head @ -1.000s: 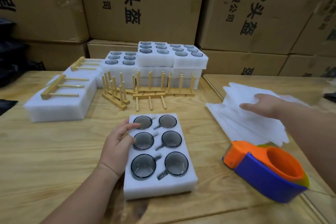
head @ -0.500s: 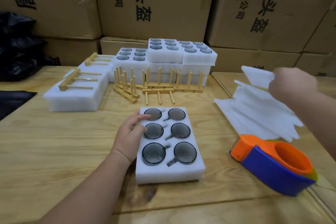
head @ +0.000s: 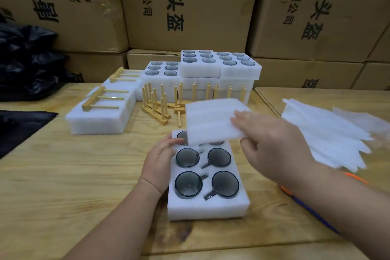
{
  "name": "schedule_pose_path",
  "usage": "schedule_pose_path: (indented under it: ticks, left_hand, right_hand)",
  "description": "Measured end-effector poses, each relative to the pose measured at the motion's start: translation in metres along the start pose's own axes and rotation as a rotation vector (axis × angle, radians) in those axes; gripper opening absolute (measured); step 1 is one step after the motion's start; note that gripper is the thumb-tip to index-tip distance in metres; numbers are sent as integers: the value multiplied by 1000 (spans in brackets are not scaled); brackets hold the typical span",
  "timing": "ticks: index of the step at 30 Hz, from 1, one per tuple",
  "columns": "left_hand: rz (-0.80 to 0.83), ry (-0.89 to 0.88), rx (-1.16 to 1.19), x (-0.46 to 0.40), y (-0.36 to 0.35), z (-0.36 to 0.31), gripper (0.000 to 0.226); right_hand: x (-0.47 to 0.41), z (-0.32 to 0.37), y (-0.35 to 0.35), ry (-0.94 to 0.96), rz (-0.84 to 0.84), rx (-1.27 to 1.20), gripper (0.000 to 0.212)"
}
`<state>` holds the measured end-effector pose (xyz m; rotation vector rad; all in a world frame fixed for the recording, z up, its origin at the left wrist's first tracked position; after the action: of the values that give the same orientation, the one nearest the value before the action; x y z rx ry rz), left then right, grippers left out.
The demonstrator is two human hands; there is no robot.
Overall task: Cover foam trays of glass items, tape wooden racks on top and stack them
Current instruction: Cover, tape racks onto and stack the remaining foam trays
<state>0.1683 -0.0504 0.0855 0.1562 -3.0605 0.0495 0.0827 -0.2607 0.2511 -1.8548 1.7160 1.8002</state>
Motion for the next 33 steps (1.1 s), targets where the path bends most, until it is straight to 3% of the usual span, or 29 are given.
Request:
schedule_pose_path:
  ticks: [4, 7, 11, 16, 23, 26, 29, 33]
  left_hand:
    - [-21, 16, 104, 0, 4, -1, 30]
    - [-5, 24, 141, 2, 2, -3, 47]
    - [0, 93, 217, 0, 5, 7, 32]
    - [25, 108, 262, 0, 3, 9, 53]
    - [-11, 125, 192, -3, 7, 16, 55]
    - [-20, 116, 189, -3, 7, 16, 54]
    - [-13, 98, 191, -2, 7, 12, 51]
    - [-12, 63, 196, -1, 7, 7, 42]
  right_hand:
    - [15, 34, -14, 50, 47, -64, 38]
    - [22, 50, -17, 80, 64, -110, 38]
    - [27, 64, -23, 76, 130, -160, 41]
    - [38, 76, -32, 77, 223, -196, 43]
    - [44, 74, -39, 46, 331, -251, 49]
    - [39, 66, -43, -22, 415, -287, 40]
    - [24, 51, -59, -160, 541, -224, 51]
    - [-6, 40, -86, -244, 544, -210, 34]
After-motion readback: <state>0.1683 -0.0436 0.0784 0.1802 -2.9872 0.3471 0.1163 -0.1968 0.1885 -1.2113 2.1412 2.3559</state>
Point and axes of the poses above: each hand's wrist, its own x-axis away from the middle knuckle, its own y-axis out of the back of the hand, z = x × y, the point moved 10 cm from there along -x, towards the middle knuckle, and after that the axes turned 15 degrees about y, right-handed, at the moved point
